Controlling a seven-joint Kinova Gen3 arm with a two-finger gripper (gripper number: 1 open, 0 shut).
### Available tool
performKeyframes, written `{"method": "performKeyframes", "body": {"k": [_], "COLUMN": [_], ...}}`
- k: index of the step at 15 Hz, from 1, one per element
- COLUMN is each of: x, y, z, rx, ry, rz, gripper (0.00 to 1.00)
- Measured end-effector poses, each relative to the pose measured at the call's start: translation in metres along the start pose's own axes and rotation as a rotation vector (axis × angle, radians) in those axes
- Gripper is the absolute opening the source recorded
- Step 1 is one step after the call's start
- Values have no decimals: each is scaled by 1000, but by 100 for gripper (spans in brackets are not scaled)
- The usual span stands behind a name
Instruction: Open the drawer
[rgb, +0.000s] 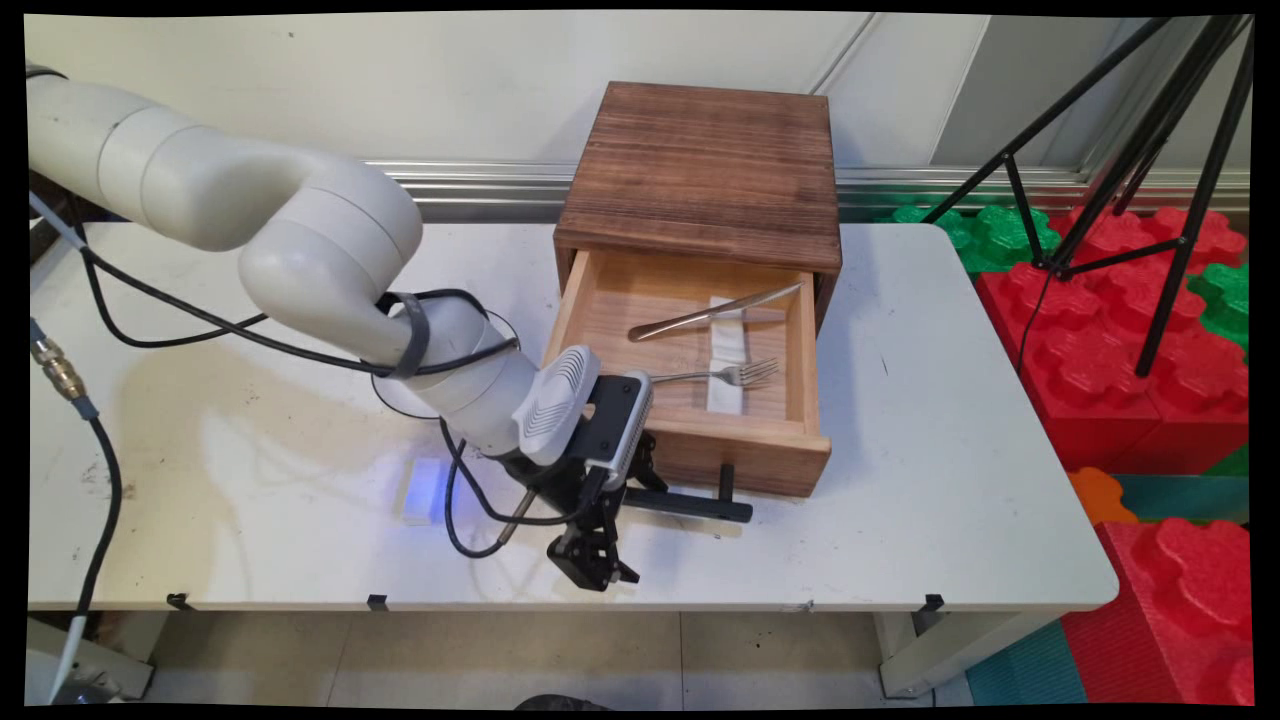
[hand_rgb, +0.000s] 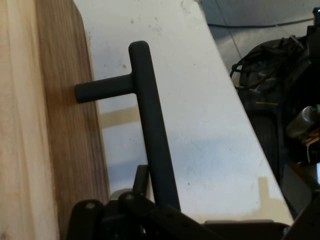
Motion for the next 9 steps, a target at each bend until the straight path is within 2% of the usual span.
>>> {"method": "performKeyframes", "body": {"k": [9], "x": [3], "y": [16], "z": [-1], "rx": [-17], "ry": [27], "rz": [-86], "gripper": [100]}}
